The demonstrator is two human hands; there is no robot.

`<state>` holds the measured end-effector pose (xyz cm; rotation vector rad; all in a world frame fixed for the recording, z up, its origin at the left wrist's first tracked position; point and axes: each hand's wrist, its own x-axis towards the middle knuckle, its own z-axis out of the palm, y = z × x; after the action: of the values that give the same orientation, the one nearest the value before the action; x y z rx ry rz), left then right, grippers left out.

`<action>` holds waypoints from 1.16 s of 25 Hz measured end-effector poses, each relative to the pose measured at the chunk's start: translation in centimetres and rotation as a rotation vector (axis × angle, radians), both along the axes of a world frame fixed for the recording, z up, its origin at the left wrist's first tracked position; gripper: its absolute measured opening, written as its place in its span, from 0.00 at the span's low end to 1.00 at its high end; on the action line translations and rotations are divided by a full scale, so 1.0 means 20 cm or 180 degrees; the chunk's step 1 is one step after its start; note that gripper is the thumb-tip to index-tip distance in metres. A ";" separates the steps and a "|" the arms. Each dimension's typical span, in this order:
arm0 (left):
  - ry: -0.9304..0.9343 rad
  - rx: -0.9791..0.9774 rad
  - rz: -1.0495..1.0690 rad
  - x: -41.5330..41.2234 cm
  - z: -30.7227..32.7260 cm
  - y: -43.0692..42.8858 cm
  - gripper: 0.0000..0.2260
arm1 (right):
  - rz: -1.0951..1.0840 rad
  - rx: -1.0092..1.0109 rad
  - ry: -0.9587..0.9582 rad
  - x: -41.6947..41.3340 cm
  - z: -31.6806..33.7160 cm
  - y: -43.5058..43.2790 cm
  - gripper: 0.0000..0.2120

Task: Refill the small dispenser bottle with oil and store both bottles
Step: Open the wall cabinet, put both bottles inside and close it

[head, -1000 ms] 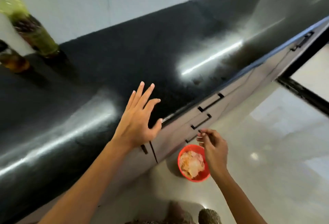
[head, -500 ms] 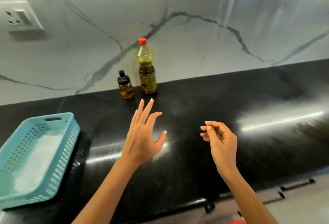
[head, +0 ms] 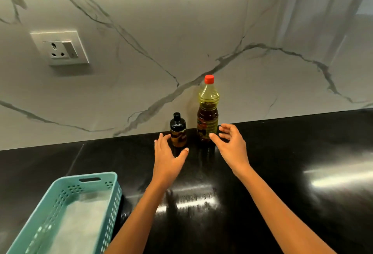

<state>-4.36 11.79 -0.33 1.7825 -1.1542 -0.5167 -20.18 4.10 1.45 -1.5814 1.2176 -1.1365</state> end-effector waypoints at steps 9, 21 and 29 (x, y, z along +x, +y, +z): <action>0.0642 0.0146 0.0165 0.19 -0.11 -0.51 0.38 | -0.0335 0.0263 0.0511 0.28 -0.21 -0.55 0.49; 0.0895 -0.0234 0.0572 0.22 -0.43 -0.73 0.31 | -0.0653 0.0092 -0.0229 0.38 -0.51 -0.73 0.41; 0.0627 -0.0460 0.0666 0.18 -0.39 -0.58 0.23 | -0.0643 -0.0115 -0.0273 0.30 -0.43 -0.58 0.33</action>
<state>-0.75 0.27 -8.09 1.6638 -0.8377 -0.4607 -14.18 -7.42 -7.20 -1.4446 1.3286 -1.3473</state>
